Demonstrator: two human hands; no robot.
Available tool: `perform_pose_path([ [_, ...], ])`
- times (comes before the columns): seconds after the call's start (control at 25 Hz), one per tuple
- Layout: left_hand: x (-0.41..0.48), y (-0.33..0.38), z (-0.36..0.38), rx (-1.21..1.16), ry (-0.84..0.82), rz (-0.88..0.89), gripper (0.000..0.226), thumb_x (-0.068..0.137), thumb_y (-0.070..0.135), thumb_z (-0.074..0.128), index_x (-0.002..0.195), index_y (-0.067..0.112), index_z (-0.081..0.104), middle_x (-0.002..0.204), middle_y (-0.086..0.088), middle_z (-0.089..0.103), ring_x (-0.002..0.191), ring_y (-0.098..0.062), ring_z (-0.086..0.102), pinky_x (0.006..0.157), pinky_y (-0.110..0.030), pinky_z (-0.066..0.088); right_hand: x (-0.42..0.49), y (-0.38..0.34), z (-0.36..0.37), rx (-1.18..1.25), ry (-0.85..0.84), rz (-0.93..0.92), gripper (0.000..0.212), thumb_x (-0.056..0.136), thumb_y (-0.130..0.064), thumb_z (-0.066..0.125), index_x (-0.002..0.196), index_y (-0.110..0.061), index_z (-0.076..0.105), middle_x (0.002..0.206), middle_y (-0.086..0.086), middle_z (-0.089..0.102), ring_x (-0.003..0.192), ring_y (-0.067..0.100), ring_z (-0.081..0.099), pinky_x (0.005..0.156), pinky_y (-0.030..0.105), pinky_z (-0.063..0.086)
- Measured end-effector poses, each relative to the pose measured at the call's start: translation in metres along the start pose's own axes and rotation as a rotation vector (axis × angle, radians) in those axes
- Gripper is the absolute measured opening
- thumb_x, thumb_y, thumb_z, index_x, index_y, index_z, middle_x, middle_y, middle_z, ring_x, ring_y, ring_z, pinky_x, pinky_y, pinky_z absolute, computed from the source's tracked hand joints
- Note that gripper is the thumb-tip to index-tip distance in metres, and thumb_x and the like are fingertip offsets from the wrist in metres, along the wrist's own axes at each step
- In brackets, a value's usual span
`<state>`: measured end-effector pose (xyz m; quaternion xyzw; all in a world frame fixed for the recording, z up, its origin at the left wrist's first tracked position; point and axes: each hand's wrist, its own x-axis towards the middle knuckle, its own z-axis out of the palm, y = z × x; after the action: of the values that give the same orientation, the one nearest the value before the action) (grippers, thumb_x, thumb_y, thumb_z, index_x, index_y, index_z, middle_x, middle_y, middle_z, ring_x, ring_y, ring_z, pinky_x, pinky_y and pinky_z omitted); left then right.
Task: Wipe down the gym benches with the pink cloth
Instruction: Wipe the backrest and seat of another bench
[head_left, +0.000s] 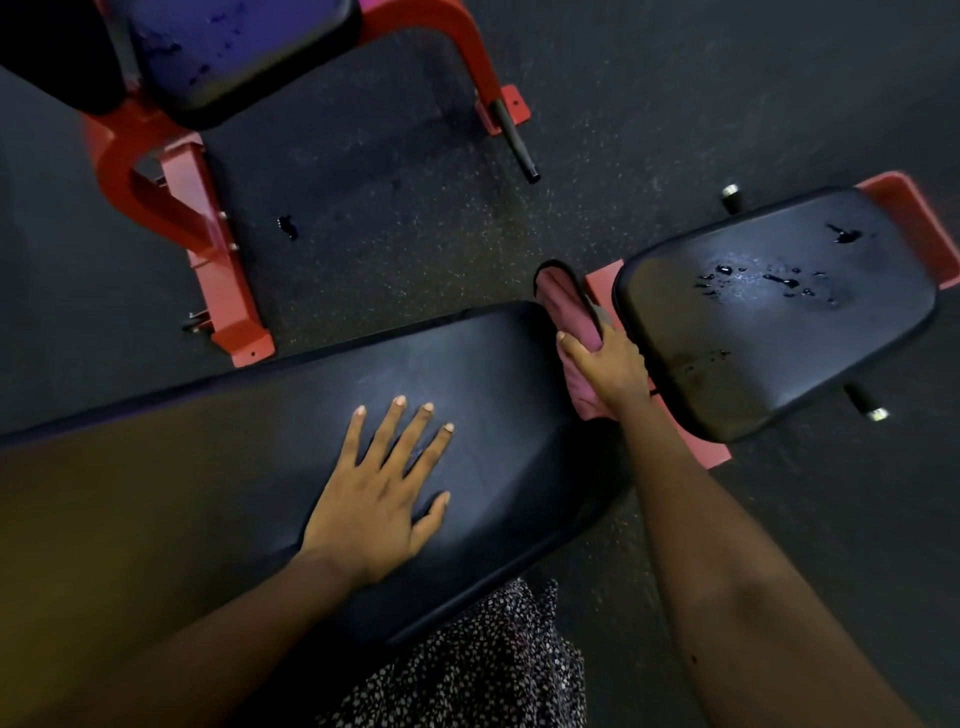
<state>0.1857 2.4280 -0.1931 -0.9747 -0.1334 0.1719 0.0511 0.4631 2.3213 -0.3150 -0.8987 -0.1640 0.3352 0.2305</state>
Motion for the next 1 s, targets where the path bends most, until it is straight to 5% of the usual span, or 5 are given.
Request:
perform_pose_path([
  [0.36, 0.000, 0.000, 0.003, 0.008, 0.017, -0.005, 0.064, 0.090, 0.052, 0.026, 0.144, 0.018, 0.034, 0.150, -0.010, 0.034, 0.141, -0.031, 0.024, 0.114, -0.056, 0.012, -0.095, 0.072, 0.002, 0.252, 0.113, 0.092, 0.061, 0.088, -0.046, 0.054, 0.141, -0.022, 0.036, 0.128, 0.013, 0.057, 0.112, 0.032, 0.055, 0.088, 0.031, 0.040],
  [0.56, 0.001, 0.000, 0.002, -0.005, -0.003, -0.007, 0.064, 0.089, 0.052, 0.024, 0.142, 0.017, 0.036, 0.148, -0.011, 0.037, 0.140, -0.032, 0.027, 0.113, -0.056, 0.011, -0.142, 0.058, 0.035, 0.704, 0.375, 0.500, 0.071, 0.082, -0.050, 0.058, 0.139, -0.011, 0.041, 0.129, 0.016, 0.056, 0.117, 0.033, 0.054, 0.092, 0.031, 0.039],
  [0.72, 0.002, 0.000, -0.002, -0.022, -0.025, -0.009, 0.065, 0.088, 0.052, 0.022, 0.141, 0.017, 0.039, 0.146, -0.011, 0.041, 0.139, -0.033, 0.030, 0.111, -0.055, 0.009, -0.172, 0.034, 0.054, 0.933, 0.365, 0.638, 0.063, 0.089, -0.041, 0.055, 0.135, -0.002, 0.038, 0.118, 0.035, 0.054, 0.101, 0.052, 0.055, 0.081, 0.049, 0.044],
  [0.88, 0.000, 0.000, -0.008, -0.028, -0.057, -0.008, 0.067, 0.091, 0.055, 0.012, 0.148, 0.021, 0.016, 0.157, -0.007, 0.016, 0.145, -0.030, 0.005, 0.115, -0.053, -0.005, -0.203, -0.003, 0.061, 0.863, 0.531, 0.710, 0.073, 0.085, -0.035, 0.061, 0.145, -0.016, 0.024, 0.136, 0.023, 0.047, 0.119, 0.040, 0.050, 0.100, 0.045, 0.040],
  [1.0, -0.004, -0.003, -0.016, -0.096, -0.111, 0.012, 0.061, 0.096, 0.052, 0.021, 0.149, 0.024, 0.009, 0.158, -0.003, 0.005, 0.146, -0.026, -0.005, 0.116, -0.051, -0.007, -0.237, -0.034, 0.074, 0.988, 0.445, 0.677, 0.063, 0.089, -0.035, 0.057, 0.138, -0.005, 0.033, 0.124, 0.034, 0.051, 0.106, 0.049, 0.055, 0.083, 0.048, 0.049],
])
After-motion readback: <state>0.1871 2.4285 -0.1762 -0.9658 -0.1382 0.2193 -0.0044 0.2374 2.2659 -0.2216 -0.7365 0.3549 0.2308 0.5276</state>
